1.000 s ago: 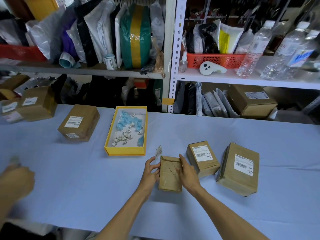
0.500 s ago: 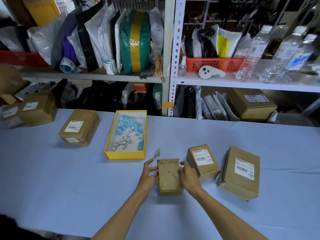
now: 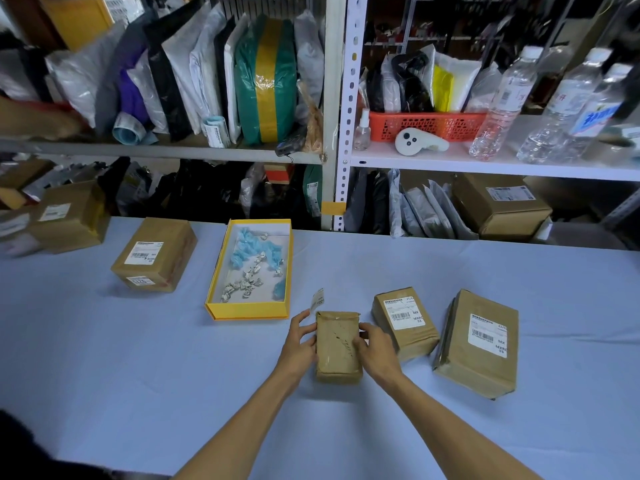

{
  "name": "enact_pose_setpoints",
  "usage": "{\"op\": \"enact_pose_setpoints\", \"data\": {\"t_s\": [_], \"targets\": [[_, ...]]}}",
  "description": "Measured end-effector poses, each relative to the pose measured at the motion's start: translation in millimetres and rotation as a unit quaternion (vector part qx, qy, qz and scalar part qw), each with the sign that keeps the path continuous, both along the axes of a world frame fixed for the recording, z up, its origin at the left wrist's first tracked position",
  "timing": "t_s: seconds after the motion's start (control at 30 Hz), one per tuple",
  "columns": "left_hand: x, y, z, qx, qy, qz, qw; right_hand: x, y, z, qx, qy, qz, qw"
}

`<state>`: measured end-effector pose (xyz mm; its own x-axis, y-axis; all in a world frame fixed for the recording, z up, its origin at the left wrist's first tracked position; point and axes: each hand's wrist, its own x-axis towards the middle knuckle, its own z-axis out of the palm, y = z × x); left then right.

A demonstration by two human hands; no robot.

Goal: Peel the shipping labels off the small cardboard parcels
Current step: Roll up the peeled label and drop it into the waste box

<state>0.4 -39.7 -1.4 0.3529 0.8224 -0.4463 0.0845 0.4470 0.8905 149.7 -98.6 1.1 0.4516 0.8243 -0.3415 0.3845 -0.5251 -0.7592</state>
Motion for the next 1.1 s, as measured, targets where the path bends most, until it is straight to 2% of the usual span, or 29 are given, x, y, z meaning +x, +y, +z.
{"op": "enact_pose_setpoints", "data": {"t_s": [0.1, 0.3, 0.47, 0.63, 0.97, 1.1], "targets": [[8, 12, 4, 0.021, 0.006, -0.008, 1.000, 3, 12, 6, 0.023, 0.036, -0.015, 0.999], [29, 42, 14, 0.048, 0.010, -0.029, 0.998, 15, 43, 9, 0.006, 0.118, -0.014, 0.993], [34, 66, 11, 0.055, 0.034, -0.052, 0.997, 23, 62, 5, -0.014, 0.146, 0.001, 0.989], [38, 78, 6, 0.054, 0.041, -0.062, 0.996, 28, 78, -7, -0.055, 0.088, 0.044, 0.994], [37, 77, 2, 0.056, 0.045, -0.052, 0.996, 23, 74, 12, -0.036, 0.033, 0.093, 0.994], [35, 78, 14, 0.063, 0.054, -0.048, 0.995, 23, 72, 16, -0.060, -0.010, 0.126, 0.990]]}}
